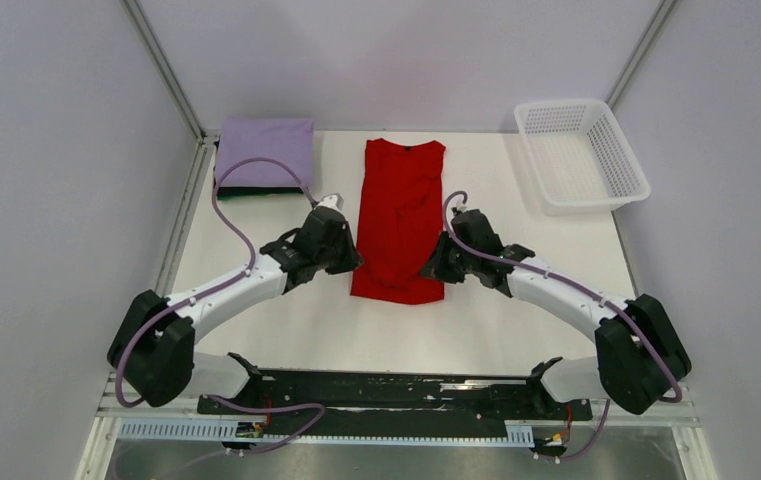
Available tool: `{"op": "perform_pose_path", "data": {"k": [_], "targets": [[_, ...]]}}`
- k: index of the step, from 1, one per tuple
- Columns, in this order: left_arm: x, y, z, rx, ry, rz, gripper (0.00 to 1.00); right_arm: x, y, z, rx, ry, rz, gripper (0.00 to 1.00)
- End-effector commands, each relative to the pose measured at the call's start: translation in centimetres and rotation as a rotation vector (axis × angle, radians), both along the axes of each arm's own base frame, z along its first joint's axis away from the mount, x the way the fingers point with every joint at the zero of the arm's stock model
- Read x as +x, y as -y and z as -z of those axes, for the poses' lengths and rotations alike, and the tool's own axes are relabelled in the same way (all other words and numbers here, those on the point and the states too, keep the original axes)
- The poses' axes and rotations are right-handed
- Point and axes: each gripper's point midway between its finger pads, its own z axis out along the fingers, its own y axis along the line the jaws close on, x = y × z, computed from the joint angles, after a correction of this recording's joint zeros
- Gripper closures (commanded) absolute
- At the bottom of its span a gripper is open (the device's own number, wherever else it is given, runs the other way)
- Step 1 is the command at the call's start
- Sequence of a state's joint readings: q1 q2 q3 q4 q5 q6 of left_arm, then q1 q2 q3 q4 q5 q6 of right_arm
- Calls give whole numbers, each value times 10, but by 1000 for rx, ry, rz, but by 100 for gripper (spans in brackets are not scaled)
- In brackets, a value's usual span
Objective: Fold and stack the t-shirts
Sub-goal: Fold the folded rectangular tshirt in 1/3 of the way
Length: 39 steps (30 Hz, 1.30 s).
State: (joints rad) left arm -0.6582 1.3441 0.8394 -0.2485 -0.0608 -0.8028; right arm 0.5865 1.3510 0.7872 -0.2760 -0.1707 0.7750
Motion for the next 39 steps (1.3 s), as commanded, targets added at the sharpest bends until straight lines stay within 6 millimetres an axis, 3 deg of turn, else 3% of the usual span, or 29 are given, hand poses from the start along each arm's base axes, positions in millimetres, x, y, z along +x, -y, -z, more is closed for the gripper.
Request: {"op": "perform_pose_path", "data": {"k": [1, 7, 16, 32, 36, 38, 39], "targets": [[42, 11, -20, 8, 72, 15, 100, 54, 3, -36, 34, 147, 55, 100], [80, 6, -9, 27, 46, 0, 100, 90, 19, -47, 48, 188, 103, 100], [123, 4, 4, -10, 6, 12, 100, 130, 37, -36, 43, 188, 115, 100], [170, 8, 31, 3, -49, 33, 98, 182, 51, -6, 47, 156, 115, 99], [181, 1, 38, 10, -63, 10, 91, 196, 53, 4, 76, 125, 105, 93], [189, -1, 37, 5, -59, 3, 82, 206, 55, 6, 95, 121, 103, 84], [196, -2, 33, 3, -48, -5, 72, 216, 56, 2, 94, 140, 105, 82]]}}
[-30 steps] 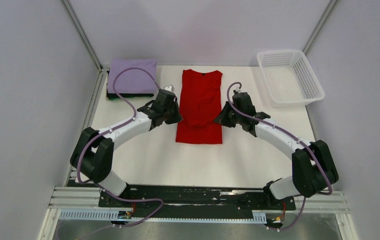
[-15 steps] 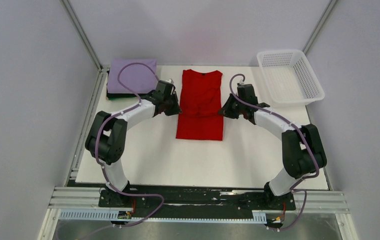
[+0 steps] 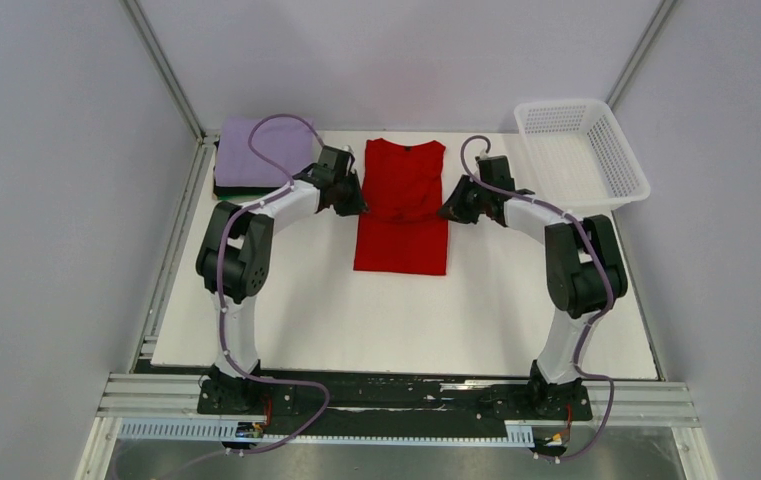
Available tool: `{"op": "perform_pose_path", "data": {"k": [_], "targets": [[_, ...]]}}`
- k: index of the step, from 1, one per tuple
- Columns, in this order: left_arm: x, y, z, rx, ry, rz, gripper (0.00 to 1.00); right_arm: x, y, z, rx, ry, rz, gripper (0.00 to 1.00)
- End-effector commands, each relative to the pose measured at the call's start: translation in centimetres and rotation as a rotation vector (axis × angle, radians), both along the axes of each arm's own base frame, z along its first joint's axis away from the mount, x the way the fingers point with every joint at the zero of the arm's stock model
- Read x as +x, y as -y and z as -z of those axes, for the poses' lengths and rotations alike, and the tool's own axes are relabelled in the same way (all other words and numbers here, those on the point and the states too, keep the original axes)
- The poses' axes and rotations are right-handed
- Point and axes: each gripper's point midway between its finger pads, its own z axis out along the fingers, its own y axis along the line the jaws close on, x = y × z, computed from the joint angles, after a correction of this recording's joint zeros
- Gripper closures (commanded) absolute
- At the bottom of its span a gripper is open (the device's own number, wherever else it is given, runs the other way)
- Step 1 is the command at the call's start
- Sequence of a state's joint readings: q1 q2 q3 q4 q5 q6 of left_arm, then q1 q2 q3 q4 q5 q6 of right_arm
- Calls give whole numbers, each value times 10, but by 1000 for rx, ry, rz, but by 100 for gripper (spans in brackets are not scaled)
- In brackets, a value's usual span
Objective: Fold and stack the t-shirts
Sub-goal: Fold the folded rectangular tshirt in 1/3 of the way, then grab one side of the 2/3 rectangular tshirt with both arms
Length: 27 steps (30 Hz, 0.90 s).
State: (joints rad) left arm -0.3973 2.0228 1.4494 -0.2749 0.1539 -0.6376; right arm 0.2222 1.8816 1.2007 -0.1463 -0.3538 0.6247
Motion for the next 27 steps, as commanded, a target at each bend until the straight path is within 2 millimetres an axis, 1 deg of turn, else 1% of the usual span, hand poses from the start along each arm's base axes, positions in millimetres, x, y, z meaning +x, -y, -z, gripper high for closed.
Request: {"op": "perform_pose_path", "data": {"k": [1, 2, 3, 4, 5, 6, 8, 9, 11, 12, 13, 14, 15, 16, 17, 18, 19, 20, 21, 22, 23, 25, 27], "targets": [[31, -10, -19, -10, 58, -24, 65, 45, 2, -24, 35, 118, -21, 79], [39, -10, -26, -18, 81, -34, 50, 55, 5, -26, 27, 135, -17, 75], [45, -14, -31, -22, 92, -48, 43, 62, 7, -27, 25, 147, -19, 70], [52, -16, -41, -30, 114, -58, 21, 69, 10, -30, 25, 161, -18, 61], [56, -19, -46, -33, 123, -68, 11, 73, 11, -33, 27, 163, -21, 52], [57, -20, -55, -39, 136, -68, 3, 73, 11, -36, 35, 159, -34, 45], [52, -21, -67, -44, 156, -55, 1, 67, 12, -41, 35, 165, -50, 30], [50, -22, -70, -47, 162, -50, 0, 63, 13, -43, 27, 171, -52, 21], [37, -24, -72, -51, 166, -37, 0, 52, 15, -46, 21, 175, -58, 3], [26, -26, -73, -54, 158, -30, 0, 44, 13, -48, 24, 179, -76, 0], [20, -27, -73, -55, 154, -25, 0, 36, 10, -54, 25, 191, -91, 0], [8, -30, -71, -60, 141, -20, 0, 26, 5, -53, 21, 189, -110, 0], [1, -30, -71, -69, 133, -20, 0, 16, 3, -50, 16, 181, -118, 0], [-14, -32, -67, -80, 124, -12, 0, 8, 3, -47, 7, 169, -113, 0], [-21, -31, -66, -99, 122, -9, 0, -1, 2, -44, 2, 157, -112, 0], [-37, -33, -62, -103, 105, -4, 0, -9, 1, -42, -5, 152, -108, 0], [-45, -33, -59, -108, 94, -2, 0, -15, -2, -42, -9, 149, -112, 0], [-62, -36, -53, -102, 75, 1, 0, -22, -9, -42, -14, 155, -140, 0], [-76, -40, -40, -90, 42, -5, 0, -27, -15, -40, -24, 153, -161, 0], [-84, -40, -46, -96, 55, -3, 0, -33, -21, -38, -37, 146, -178, 0], [-96, -42, -41, -105, 43, -8, 0, -39, -24, -33, -51, 129, -179, 0], [-110, -40, -37, -117, 39, 3, 0, -51, -26, -22, -71, 85, -162, 0], [-120, -37, -29, -108, 21, 12, 0, -63, -23, -13, -78, 47, -134, 0]]}}
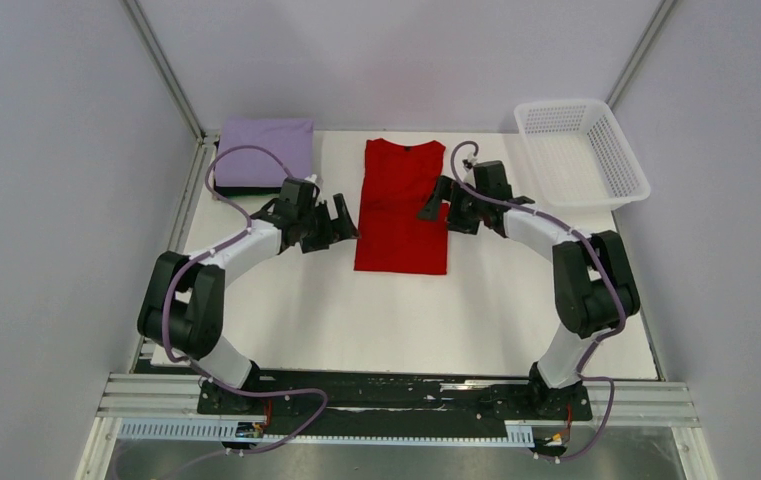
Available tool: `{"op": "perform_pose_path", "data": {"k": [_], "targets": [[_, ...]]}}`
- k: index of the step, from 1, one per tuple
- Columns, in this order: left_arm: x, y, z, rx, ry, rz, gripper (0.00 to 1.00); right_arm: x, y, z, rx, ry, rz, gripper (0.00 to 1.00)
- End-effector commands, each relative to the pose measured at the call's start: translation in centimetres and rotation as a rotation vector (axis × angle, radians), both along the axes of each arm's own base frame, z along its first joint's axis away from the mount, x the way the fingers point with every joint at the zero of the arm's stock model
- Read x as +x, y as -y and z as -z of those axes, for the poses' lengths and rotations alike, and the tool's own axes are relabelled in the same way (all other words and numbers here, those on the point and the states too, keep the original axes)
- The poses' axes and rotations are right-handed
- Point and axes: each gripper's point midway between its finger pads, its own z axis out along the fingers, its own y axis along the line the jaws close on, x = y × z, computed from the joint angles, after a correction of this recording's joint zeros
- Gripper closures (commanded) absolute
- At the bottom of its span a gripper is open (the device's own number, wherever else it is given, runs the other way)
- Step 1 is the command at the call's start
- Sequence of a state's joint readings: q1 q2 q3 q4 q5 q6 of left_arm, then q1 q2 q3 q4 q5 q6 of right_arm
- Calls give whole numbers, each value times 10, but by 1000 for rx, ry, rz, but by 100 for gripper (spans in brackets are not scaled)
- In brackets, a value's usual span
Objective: Fold and stack the t-shirts
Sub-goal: Grab one side of the 2/3 rectangular tshirt with both arms
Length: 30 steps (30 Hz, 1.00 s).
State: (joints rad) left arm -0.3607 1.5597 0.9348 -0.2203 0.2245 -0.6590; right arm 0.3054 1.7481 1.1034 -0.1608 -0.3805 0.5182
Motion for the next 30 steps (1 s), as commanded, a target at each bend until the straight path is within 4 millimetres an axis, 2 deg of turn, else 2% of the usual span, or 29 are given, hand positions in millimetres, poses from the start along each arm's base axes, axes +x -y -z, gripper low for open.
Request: {"op": "perform_pose_path", "data": {"k": [1, 6, 9, 12, 17, 22, 25, 28, 30], "targets": [[-11, 15, -8, -43, 39, 24, 0, -24, 9, 10, -48, -36, 57, 0], [-13, 20, 16, -22, -17, 27, 3, -51, 27, 17, -80, -61, 121, 0], [-11, 25, 24, -27, -35, 41, 12, -61, 41, 23, -135, -71, 153, 1], [-14, 33, 37, -25, -62, 62, 21, -70, 40, 28, -123, -102, 140, 6], [-21, 36, 61, -1, -138, 74, 42, -75, 37, 37, -111, -137, 136, 9], [-29, 41, 69, 9, -163, 96, 67, -74, 32, 37, -87, -143, 125, 12], [-34, 37, 71, 44, -176, 90, 77, -75, 30, 39, -80, -152, 123, 14], [-40, 26, 77, 102, -207, 72, 95, -77, 28, 43, -81, -166, 123, 17], [-42, 21, 79, 128, -215, 59, 100, -78, 27, 45, -82, -173, 119, 21]]}}
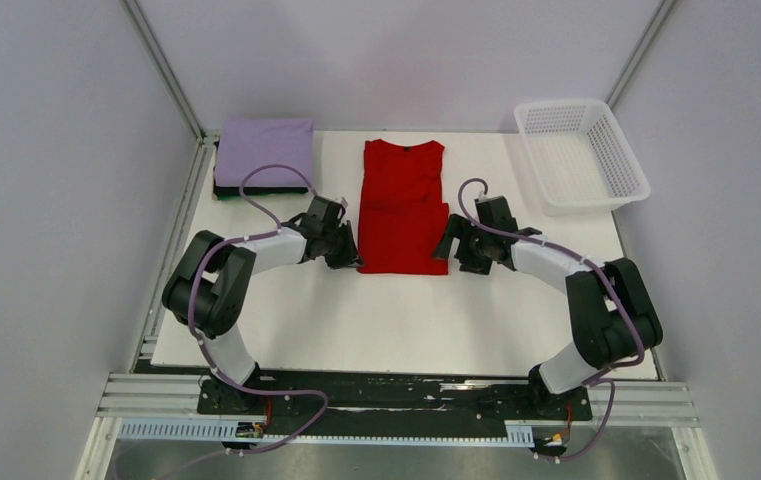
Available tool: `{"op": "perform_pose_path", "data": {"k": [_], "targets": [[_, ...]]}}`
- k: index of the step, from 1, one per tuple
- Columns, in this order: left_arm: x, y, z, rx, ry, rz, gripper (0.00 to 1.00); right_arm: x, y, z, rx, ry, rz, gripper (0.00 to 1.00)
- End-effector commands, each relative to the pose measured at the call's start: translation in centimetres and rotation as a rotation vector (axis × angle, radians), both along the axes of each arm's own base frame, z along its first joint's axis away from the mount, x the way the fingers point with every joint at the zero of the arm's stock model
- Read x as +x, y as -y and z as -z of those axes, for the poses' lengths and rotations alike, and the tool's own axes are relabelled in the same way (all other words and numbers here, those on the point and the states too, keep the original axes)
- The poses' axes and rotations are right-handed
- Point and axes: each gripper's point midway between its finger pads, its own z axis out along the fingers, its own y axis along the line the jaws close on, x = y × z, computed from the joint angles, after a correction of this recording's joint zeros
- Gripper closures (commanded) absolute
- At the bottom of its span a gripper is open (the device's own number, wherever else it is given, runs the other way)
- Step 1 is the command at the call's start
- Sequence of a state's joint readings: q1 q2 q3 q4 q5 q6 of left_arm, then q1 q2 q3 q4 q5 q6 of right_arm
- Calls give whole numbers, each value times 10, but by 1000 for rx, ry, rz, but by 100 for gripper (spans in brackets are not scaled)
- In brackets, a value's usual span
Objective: Fold and stack the t-shirts
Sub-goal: Grab one side of the 2/3 rectangular tshirt with both arms, then fold the long partially folded tshirt into a neat square
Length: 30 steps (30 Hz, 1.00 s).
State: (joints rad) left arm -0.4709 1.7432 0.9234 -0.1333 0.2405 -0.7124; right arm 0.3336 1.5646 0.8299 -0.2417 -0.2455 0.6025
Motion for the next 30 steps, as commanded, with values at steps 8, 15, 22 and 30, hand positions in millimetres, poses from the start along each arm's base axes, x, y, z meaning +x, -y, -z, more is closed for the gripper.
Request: {"op": "perform_pose_path", "data": {"k": [8, 15, 22, 30], "targets": [[-30, -20, 15, 124, -64, -4, 100, -6, -15, 16, 4, -46, -14, 45], [-33, -19, 15, 120, -56, 0, 100, -13, -14, 25, -22, -73, -16, 79], [-55, -18, 2, 101, -5, 33, 100, -40, -17, 15, 23, -63, -76, 100], [-131, -39, 2, 98, 7, 33, 100, -135, -22, 7, 116, -146, -242, 100]]}}
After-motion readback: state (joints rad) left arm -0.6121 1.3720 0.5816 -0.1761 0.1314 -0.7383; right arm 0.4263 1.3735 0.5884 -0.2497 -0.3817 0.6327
